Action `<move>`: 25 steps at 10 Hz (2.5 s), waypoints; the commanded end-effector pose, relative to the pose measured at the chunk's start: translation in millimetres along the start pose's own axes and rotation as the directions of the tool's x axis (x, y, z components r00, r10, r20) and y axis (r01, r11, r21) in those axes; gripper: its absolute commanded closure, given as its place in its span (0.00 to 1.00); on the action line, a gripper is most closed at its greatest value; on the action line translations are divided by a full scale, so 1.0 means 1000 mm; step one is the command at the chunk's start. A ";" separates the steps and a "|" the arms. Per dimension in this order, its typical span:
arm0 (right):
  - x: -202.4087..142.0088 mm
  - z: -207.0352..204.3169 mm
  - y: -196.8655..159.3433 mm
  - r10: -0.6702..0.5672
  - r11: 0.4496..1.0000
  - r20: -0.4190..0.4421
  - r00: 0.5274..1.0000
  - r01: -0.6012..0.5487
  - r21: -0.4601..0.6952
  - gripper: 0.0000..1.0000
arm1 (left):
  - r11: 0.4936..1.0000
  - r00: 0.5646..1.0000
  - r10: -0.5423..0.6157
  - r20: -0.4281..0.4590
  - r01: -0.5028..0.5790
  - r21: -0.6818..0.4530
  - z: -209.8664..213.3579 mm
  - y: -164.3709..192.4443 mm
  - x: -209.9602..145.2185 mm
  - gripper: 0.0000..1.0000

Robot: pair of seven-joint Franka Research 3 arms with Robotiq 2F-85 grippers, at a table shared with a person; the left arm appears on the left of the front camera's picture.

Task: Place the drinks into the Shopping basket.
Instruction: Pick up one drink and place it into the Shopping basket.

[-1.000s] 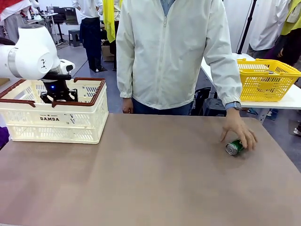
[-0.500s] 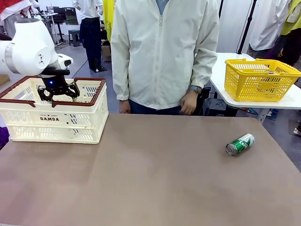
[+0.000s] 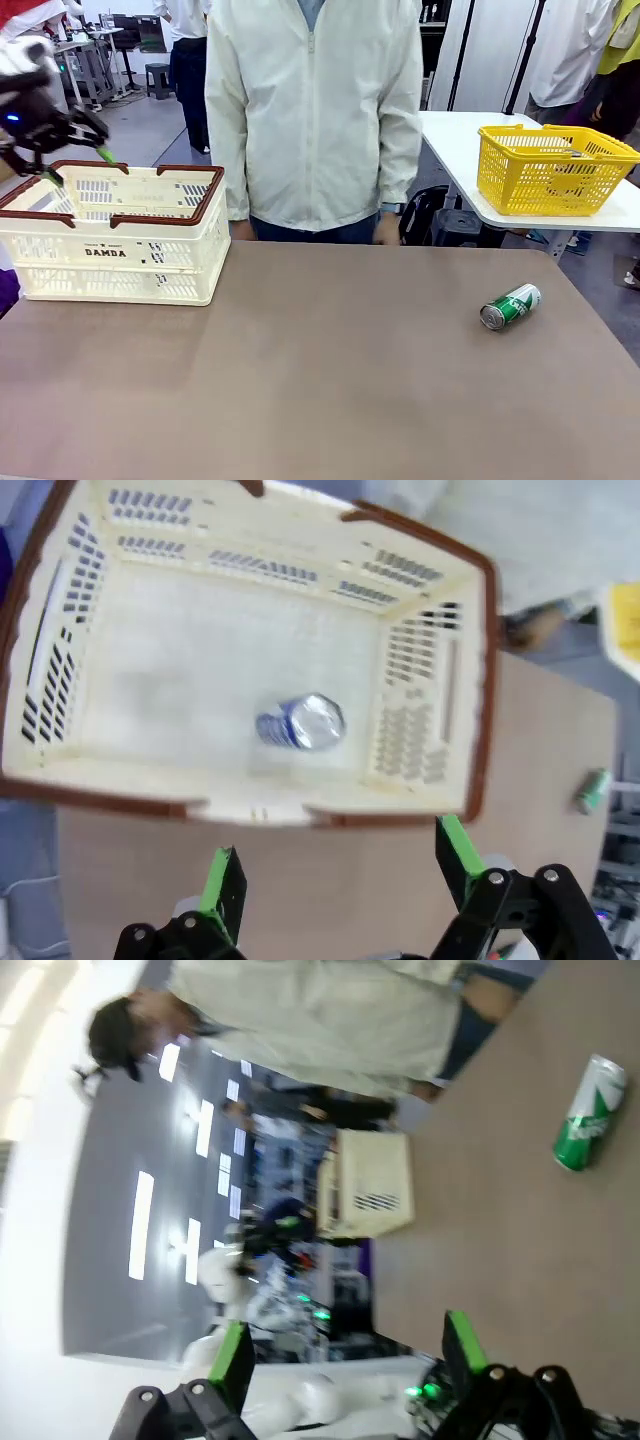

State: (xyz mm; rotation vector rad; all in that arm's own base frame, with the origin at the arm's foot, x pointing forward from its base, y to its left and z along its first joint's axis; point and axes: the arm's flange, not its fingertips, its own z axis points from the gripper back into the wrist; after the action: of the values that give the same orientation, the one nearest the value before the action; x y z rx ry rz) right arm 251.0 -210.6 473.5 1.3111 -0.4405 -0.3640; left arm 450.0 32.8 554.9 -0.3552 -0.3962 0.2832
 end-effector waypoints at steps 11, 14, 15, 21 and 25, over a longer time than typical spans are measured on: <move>0.004 -0.015 0.002 0.023 0.997 -0.033 0.999 -0.026 -0.079 0.00 | 0.669 0.916 -0.331 -0.224 0.060 -0.741 0.063 0.142 -0.188 0.00; 0.004 -0.015 0.002 0.023 0.997 -0.033 0.999 -0.026 -0.079 0.00 | 0.669 0.916 -0.331 -0.224 0.060 -0.741 0.063 0.142 -0.188 0.00; 0.004 -0.015 0.002 0.023 0.997 -0.033 0.999 -0.026 -0.079 0.00 | 0.669 0.916 -0.331 -0.224 0.060 -0.741 0.063 0.142 -0.188 0.00; 0.019 -0.077 0.024 0.158 0.787 -0.293 0.943 -0.299 -0.539 0.00 | 0.669 0.916 -0.331 -0.224 0.060 -0.741 0.063 0.142 -0.188 0.00; 0.032 -0.145 0.014 0.201 0.301 -0.427 0.882 -0.470 -0.830 0.00 | 0.669 0.916 -0.331 -0.224 0.060 -0.741 0.063 0.142 -0.188 0.00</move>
State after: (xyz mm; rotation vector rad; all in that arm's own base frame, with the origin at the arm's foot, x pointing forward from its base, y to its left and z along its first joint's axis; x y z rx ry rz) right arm 360.3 -94.7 476.2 0.3267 -0.2949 -0.0636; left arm 229.6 116.9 493.1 -1.1074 -0.1609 -0.1693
